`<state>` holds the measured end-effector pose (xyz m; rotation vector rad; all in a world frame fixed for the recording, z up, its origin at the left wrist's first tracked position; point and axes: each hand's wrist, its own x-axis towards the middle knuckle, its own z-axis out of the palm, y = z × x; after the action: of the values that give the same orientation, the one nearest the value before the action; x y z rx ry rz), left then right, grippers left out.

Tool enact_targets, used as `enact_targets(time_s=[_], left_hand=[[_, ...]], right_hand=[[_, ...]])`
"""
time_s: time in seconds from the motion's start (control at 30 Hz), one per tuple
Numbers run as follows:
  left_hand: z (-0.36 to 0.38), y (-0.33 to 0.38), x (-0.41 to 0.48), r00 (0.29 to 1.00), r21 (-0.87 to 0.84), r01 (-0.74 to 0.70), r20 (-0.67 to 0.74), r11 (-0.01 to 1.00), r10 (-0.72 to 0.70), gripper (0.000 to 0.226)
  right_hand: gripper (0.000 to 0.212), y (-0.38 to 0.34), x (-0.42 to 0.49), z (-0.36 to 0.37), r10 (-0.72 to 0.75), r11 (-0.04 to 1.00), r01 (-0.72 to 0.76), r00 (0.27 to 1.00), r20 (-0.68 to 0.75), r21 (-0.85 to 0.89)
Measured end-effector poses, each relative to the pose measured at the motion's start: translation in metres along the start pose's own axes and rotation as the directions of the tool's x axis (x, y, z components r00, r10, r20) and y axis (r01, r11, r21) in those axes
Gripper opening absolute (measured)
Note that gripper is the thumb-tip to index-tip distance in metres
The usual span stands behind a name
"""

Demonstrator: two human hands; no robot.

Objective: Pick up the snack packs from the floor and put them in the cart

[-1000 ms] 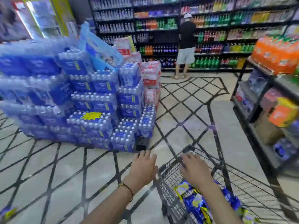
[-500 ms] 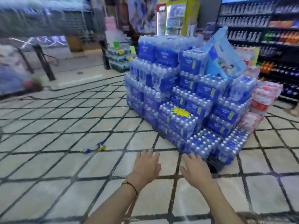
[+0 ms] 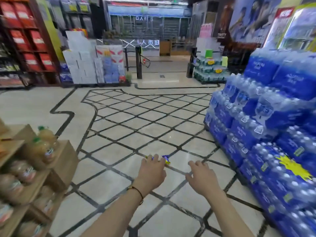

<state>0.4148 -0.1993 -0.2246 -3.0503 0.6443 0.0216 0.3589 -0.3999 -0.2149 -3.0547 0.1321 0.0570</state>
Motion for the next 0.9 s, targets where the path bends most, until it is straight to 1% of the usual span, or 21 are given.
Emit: enact_targets(time_s=[0.07,0.17,0.23,0.3,0.5,0.67,0.77,0.83,0.9], left_hand=[[0.009,-0.017,0.019,0.998,-0.041,0.05,0.04,0.998,-0.048,0.045],[0.03,-0.032,0.056,0.986,-0.091,0.126,0.123,0.988,-0.114,0.042],[0.042,-0.037,0.085,0.975,-0.125,0.156,0.178,0.98,-0.133,0.043],[0.052,-0.042,0.115,0.969,-0.15,0.175,0.199,0.973,-0.144,0.045],[0.066,-0.056,0.237,0.957,-0.164,0.231,0.215,0.959,-0.194,0.045],[0.064,-0.07,0.337,0.942,-0.201,0.293,0.23,0.935,-0.245,0.042],[0.067,-0.082,0.38,0.933,-0.243,0.34,0.21,0.908,-0.293,0.042],[0.076,-0.092,0.409,0.927,-0.258,0.366,0.19,0.894,-0.325,0.041],[0.089,-0.103,0.44,0.918,-0.273,0.388,0.2,0.88,-0.343,0.039]], right_hand=[[0.044,-0.01,0.03,0.006,-0.004,1.0,0.005,1.0,0.026,-0.023],[0.044,-0.013,0.077,0.017,-0.032,0.999,0.033,0.997,0.066,-0.013],[0.044,-0.009,0.115,0.025,-0.042,0.999,0.042,0.997,0.07,0.001],[0.046,-0.002,0.153,0.035,-0.054,0.998,0.053,0.995,0.082,0.015],[0.048,0.029,0.289,0.058,-0.084,0.992,0.068,0.987,0.141,0.111],[0.043,0.058,0.4,0.063,-0.103,0.989,0.083,0.981,0.164,0.121],[0.04,0.06,0.454,0.067,-0.126,0.984,0.1,0.975,0.183,0.148],[0.038,0.058,0.488,0.072,-0.142,0.979,0.113,0.975,0.169,0.172],[0.035,0.056,0.523,0.078,-0.141,0.975,0.11,0.978,0.151,0.195]])
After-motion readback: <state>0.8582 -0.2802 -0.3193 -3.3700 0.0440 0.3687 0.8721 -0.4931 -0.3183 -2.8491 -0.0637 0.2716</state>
